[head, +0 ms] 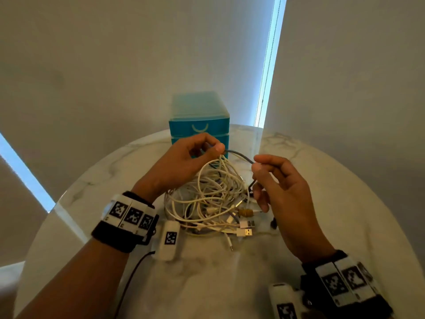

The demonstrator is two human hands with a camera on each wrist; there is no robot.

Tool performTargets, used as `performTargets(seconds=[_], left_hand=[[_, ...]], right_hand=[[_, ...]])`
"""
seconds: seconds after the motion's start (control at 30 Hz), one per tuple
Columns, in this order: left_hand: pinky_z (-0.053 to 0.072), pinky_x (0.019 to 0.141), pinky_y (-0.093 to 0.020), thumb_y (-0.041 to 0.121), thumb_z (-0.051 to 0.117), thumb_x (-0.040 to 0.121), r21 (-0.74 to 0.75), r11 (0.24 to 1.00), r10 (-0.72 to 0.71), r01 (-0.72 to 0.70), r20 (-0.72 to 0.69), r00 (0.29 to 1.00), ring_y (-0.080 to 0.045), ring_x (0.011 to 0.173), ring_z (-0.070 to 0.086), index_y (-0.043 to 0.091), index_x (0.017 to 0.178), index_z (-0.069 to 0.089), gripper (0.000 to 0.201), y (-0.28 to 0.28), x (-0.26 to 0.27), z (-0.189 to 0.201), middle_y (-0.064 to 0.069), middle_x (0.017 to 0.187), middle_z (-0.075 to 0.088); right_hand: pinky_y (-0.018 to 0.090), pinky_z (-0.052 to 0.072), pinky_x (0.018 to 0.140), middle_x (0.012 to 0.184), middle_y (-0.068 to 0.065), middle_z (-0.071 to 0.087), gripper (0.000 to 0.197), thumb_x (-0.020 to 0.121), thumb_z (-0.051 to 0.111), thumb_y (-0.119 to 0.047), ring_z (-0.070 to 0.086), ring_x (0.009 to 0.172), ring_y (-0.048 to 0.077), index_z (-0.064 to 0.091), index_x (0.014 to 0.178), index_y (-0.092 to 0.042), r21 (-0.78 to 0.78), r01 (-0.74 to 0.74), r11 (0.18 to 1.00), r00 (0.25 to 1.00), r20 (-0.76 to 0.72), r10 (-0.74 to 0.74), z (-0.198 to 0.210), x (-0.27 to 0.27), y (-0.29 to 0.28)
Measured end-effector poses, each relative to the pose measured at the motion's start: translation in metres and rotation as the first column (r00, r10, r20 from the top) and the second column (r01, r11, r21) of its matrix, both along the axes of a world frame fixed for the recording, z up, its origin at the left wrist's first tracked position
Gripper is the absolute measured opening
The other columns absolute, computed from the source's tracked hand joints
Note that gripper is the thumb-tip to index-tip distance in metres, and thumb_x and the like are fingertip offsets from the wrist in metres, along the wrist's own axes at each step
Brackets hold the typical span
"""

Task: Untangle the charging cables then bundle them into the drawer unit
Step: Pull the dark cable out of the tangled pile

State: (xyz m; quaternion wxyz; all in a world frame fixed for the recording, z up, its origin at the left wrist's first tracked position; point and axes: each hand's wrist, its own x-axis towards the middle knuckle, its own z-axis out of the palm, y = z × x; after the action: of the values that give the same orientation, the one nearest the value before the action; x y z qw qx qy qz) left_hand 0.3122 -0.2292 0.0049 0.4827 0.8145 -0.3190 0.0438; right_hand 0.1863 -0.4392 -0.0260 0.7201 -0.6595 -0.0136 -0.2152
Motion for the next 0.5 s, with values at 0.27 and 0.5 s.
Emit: performTargets(seconds=[0.27, 0.5], left_hand=[[0.05, 0.083, -0.022, 0.045, 0.057, 0.11, -0.057, 0.998, 0.031, -0.032, -0.018, 0.999, -0.005, 0.087, 0.069, 0.026, 0.099, 0.078, 0.03, 0.013, -0.009, 0.001, 0.008, 0.098, 0.079], [0.053, 0.09, -0.019, 0.047, 0.059, 0.108, -0.179, 0.981, 0.059, -0.071, -0.075, 0.995, -0.005, 0.097, 0.072, 0.022, 0.099, 0.079, 0.034, 0.017, -0.021, -0.004, 0.012, 0.1, 0.08]], right_hand=[[0.029, 0.053, 0.054, 0.115, 0.004, 0.08, 0.022, 0.107, 0.062, -0.015, 0.069, 0.074, 0.022, 0.068, 0.128, -0.014, -0.007, -0.035, 0.999, 0.999, 0.016, 0.035, 0.007, 0.004, 0.0], [0.023, 0.054, 0.056, 0.121, 0.006, 0.079, 0.027, 0.108, 0.061, -0.013, 0.072, 0.081, 0.018, 0.065, 0.135, -0.01, 0.069, -0.064, 0.996, 0.996, 0.059, 0.06, 0.009, 0.004, 0.013]])
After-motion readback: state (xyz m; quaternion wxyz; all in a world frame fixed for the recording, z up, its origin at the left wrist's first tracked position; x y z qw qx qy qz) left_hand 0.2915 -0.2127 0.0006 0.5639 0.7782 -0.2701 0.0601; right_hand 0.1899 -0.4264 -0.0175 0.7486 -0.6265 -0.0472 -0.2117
